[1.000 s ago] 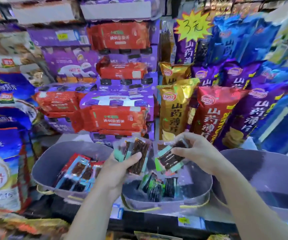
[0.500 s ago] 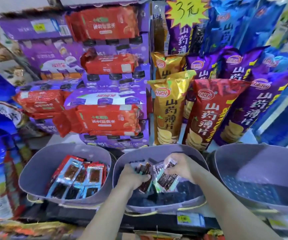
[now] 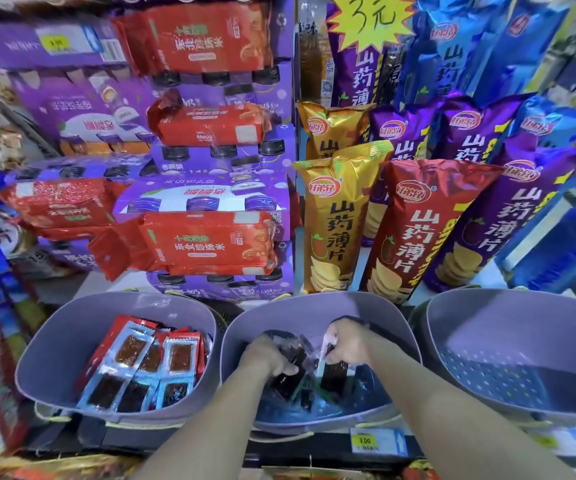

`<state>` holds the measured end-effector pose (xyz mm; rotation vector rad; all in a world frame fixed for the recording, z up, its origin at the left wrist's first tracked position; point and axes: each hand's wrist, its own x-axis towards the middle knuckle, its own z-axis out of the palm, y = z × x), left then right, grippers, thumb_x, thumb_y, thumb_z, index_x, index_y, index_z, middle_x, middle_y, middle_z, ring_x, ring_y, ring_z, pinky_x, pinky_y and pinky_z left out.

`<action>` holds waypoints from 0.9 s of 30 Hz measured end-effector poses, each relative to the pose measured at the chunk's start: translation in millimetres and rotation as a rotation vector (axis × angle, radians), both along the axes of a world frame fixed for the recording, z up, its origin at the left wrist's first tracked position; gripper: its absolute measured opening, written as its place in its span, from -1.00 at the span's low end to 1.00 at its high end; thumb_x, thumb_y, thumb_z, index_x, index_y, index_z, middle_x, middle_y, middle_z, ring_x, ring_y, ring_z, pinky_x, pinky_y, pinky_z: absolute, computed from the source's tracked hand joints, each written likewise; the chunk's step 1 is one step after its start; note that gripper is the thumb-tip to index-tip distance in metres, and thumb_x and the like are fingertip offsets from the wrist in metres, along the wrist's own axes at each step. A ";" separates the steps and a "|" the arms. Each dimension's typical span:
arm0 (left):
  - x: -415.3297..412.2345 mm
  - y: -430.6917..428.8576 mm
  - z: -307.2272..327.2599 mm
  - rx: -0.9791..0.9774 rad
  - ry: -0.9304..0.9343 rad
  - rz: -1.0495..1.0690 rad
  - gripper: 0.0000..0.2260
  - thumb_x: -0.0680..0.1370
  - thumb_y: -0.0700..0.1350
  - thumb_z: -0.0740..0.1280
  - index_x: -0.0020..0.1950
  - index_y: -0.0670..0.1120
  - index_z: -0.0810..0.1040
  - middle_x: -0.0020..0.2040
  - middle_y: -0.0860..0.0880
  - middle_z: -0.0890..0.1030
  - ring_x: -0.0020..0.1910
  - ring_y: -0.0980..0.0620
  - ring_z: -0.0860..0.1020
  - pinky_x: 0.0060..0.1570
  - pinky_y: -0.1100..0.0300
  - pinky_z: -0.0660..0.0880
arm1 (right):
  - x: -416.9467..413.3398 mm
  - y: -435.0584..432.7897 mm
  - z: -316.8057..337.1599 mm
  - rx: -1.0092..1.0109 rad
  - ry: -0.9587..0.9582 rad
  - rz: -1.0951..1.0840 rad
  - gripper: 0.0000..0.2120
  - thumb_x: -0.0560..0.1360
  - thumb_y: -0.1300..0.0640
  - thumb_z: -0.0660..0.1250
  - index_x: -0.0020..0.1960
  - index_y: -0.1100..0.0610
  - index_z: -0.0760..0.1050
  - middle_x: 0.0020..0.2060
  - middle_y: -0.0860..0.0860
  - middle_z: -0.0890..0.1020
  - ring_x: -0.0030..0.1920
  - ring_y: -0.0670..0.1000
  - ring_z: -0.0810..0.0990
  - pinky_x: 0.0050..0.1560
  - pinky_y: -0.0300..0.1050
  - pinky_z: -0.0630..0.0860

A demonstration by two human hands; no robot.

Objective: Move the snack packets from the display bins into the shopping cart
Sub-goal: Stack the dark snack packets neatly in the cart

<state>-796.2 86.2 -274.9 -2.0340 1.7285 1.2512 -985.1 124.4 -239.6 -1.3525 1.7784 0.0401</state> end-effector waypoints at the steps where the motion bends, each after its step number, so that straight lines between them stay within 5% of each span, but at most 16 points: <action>1: -0.4 -0.3 0.3 0.001 -0.016 -0.035 -0.49 0.44 0.01 0.66 0.31 -0.08 0.58 0.19 -0.01 0.64 0.17 0.02 0.62 0.01 0.35 0.38 | -0.3 0.7 0.4 0.012 0.032 0.023 -0.62 0.56 0.19 0.48 0.34 0.17 0.51 0.17 0.12 0.62 0.13 0.12 0.64 0.17 -0.06 0.61; 4: -1.5 -1.7 3.4 0.004 -0.083 -0.140 -0.61 0.46 0.00 0.64 0.19 -0.03 0.59 0.03 0.00 0.57 0.02 0.03 0.57 -0.07 0.32 0.40 | -0.4 2.2 3.0 0.042 0.079 0.069 -0.54 0.55 0.19 0.48 0.42 0.14 0.48 0.28 0.16 0.60 0.21 0.17 0.62 0.27 0.09 0.58; 6: -2.4 -1.3 7.3 0.005 -0.137 -0.204 -0.60 0.48 0.01 0.62 0.23 -0.04 0.59 0.05 -0.05 0.57 0.12 -0.04 0.63 -0.03 0.26 0.43 | -1.0 3.4 6.1 0.040 0.132 0.127 -0.59 0.58 0.13 0.43 0.39 0.13 0.49 0.23 0.17 0.62 0.14 0.16 0.65 0.21 0.08 0.61; 10: -0.4 8.6 21.5 -0.091 -0.221 -0.239 -0.24 0.57 0.10 0.50 0.60 -0.23 0.27 0.45 -0.18 0.55 0.41 -0.17 0.56 0.28 0.03 0.52 | 2.4 7.2 16.3 -0.039 0.279 0.256 -0.66 0.63 0.02 0.34 0.36 0.12 0.52 0.17 0.10 0.65 0.13 0.13 0.63 0.18 0.04 0.59; 12: 2.9 17.9 37.3 -0.208 -0.229 -0.287 -0.24 0.60 0.14 0.44 0.64 -0.20 0.20 0.53 -0.19 0.46 0.48 -0.21 0.48 0.39 -0.05 0.47 | 6.2 11.1 22.6 -0.117 0.360 0.322 -0.62 0.64 -0.01 0.28 0.38 0.15 0.50 0.23 0.11 0.61 0.20 0.16 0.59 0.22 0.05 0.54; 16: 21.5 41.8 72.3 -0.547 -0.206 -0.336 -0.53 0.66 0.08 0.32 0.52 -0.07 0.39 0.45 -0.09 0.51 0.43 -0.13 0.46 0.38 0.01 0.44 | 20.4 26.0 34.7 -0.359 0.465 0.360 -0.48 0.66 -0.11 0.21 0.51 0.16 0.32 0.39 0.14 0.46 0.39 0.22 0.41 0.36 0.11 0.39; 22: 62.1 94.2 112.9 -0.804 -0.348 -0.251 -0.53 0.68 0.15 0.21 0.57 0.06 0.34 0.51 0.07 0.44 0.47 -0.04 0.40 0.44 0.06 0.33 | 61.1 39.9 66.1 -0.581 0.533 0.376 -0.45 0.66 -0.18 0.15 0.52 0.12 0.28 0.41 0.13 0.40 0.39 0.22 0.35 0.40 0.12 0.31; 27: 124.1 144.5 139.6 -0.869 -0.450 -0.025 -0.59 0.46 -0.01 0.58 0.26 -0.14 0.68 0.23 -0.11 0.70 0.23 -0.23 0.65 0.21 -0.15 0.58 | 109.9 57.1 94.9 -0.707 0.517 0.484 -0.45 0.66 -0.19 0.12 0.55 0.07 0.23 0.49 0.10 0.34 0.45 0.21 0.32 0.46 0.11 0.26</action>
